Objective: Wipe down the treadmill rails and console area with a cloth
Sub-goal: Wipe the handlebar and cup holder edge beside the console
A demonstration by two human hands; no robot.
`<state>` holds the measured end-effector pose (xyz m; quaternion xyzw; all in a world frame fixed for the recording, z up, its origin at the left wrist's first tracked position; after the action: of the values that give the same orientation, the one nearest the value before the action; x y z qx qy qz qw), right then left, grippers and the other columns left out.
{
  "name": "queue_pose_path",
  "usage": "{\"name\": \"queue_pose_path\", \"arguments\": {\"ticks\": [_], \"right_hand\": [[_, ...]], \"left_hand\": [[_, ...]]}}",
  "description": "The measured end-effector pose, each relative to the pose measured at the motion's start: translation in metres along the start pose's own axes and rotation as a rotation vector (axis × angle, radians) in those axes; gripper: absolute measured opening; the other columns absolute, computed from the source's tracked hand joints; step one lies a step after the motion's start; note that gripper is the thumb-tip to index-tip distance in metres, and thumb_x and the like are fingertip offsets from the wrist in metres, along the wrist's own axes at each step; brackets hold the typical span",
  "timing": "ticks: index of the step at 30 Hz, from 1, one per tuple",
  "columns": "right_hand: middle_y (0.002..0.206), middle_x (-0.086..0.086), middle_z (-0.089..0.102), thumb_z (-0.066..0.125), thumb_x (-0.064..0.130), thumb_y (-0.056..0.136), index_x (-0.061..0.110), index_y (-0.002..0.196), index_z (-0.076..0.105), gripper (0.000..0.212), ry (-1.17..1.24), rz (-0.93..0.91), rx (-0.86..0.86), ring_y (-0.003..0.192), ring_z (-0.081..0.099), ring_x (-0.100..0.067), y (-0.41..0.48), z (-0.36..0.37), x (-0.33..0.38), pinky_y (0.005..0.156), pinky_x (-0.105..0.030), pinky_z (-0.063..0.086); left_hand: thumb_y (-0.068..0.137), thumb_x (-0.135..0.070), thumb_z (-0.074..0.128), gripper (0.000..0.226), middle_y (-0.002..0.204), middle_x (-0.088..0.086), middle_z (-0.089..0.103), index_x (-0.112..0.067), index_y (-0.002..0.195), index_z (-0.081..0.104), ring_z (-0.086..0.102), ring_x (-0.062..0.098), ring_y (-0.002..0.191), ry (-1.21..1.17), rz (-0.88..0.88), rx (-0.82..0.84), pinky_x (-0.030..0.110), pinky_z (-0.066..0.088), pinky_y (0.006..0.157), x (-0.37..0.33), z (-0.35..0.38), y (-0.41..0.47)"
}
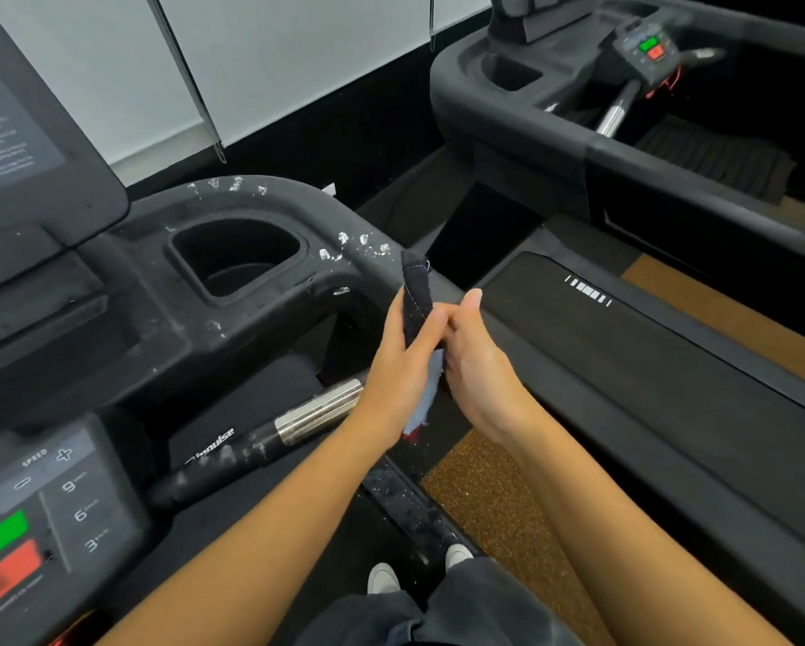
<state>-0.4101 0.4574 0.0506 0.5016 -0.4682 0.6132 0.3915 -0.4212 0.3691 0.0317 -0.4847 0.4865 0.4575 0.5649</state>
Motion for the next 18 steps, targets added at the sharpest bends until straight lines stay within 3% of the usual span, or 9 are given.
{"name": "queue_pose_path", "arguments": {"ticks": [2, 4, 6, 8, 11, 15, 18], "right_hand": [[0.129, 0.031, 0.043, 0.008, 0.059, 0.093, 0.042, 0.119, 0.055, 0.056, -0.103, 0.004, 0.019, 0.123, 0.035, 0.018, 0.003, -0.009, 0.008, 0.107, -0.012, 0.023], [0.144, 0.024, 0.028, 0.008, 0.059, 0.095, 0.042, 0.122, 0.055, 0.057, -0.218, 0.004, -0.086, 0.138, 0.014, 0.006, 0.01, -0.029, 0.015, 0.112, -0.027, 0.011], [0.141, 0.02, 0.032, 0.012, 0.057, 0.097, 0.036, 0.126, 0.055, 0.056, -0.261, 0.022, -0.237, 0.133, 0.022, 0.001, 0.022, -0.051, 0.018, 0.107, -0.03, 0.018], [0.135, 0.015, 0.044, 0.016, 0.055, 0.097, 0.029, 0.126, 0.055, 0.055, -0.268, 0.041, -0.344, 0.127, 0.037, -0.004, 0.037, -0.069, 0.017, 0.097, -0.027, 0.026], [0.12, 0.002, 0.059, 0.015, 0.054, 0.098, 0.02, 0.123, 0.055, 0.058, -0.323, 0.128, -0.408, 0.108, 0.051, -0.011, 0.055, -0.086, 0.009, 0.087, -0.028, 0.03], [0.106, 0.0, 0.06, 0.01, 0.057, 0.096, 0.015, 0.112, 0.061, 0.068, -0.442, 0.223, -0.364, 0.099, 0.052, -0.013, 0.062, -0.082, -0.009, 0.085, -0.03, 0.033], [0.093, -0.002, 0.061, 0.005, 0.056, 0.096, 0.01, 0.096, 0.062, 0.073, -0.556, 0.233, -0.357, 0.091, 0.053, -0.015, 0.062, -0.078, -0.014, 0.082, -0.032, 0.034]], "left_hand": [[0.092, -0.041, 0.049, 0.055, 0.139, -0.009, 0.045, -0.036, 0.142, 0.028, 0.045, 0.0, 0.122, 0.048, 0.059, -0.082, 0.026, 0.037, 0.104, 0.001, -0.003, 0.004], [0.093, -0.036, 0.05, 0.067, 0.142, -0.012, 0.032, -0.035, 0.147, 0.01, 0.038, -0.012, 0.113, 0.238, 0.114, -0.172, 0.01, 0.031, 0.093, -0.001, -0.005, 0.009], [0.093, -0.032, 0.05, 0.075, 0.145, -0.007, 0.026, -0.034, 0.147, -0.002, 0.033, -0.005, 0.121, 0.469, 0.209, -0.227, 0.017, 0.029, 0.099, 0.0, -0.002, 0.016], [0.094, -0.027, 0.05, 0.075, 0.154, 0.003, 0.015, -0.036, 0.146, -0.003, 0.017, 0.017, 0.141, 0.626, 0.254, -0.17, 0.036, 0.023, 0.113, 0.007, 0.01, 0.025], [0.095, -0.035, 0.041, 0.059, 0.157, 0.006, 0.004, -0.031, 0.147, 0.012, -0.007, 0.034, 0.143, 0.959, 0.256, -0.011, 0.051, 0.006, 0.116, 0.027, 0.032, 0.034], [0.091, -0.053, 0.027, 0.057, 0.15, 0.007, 0.032, -0.022, 0.136, 0.043, 0.008, 0.036, 0.143, 1.197, 0.372, -0.004, 0.053, 0.005, 0.114, 0.03, 0.027, 0.054], [0.091, -0.054, 0.025, 0.057, 0.144, 0.005, 0.043, -0.02, 0.128, 0.052, 0.019, 0.035, 0.141, 1.29, 0.418, -0.02, 0.054, 0.012, 0.113, 0.024, 0.017, 0.07]]}}
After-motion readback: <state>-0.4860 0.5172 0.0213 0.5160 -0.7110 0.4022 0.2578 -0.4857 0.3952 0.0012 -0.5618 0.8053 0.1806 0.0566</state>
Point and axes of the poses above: each hand's wrist, its own y-axis towards the middle knuckle, its own z-axis out of the palm, x = y × z, the point moved 3 cm from there along y, towards the middle knuckle
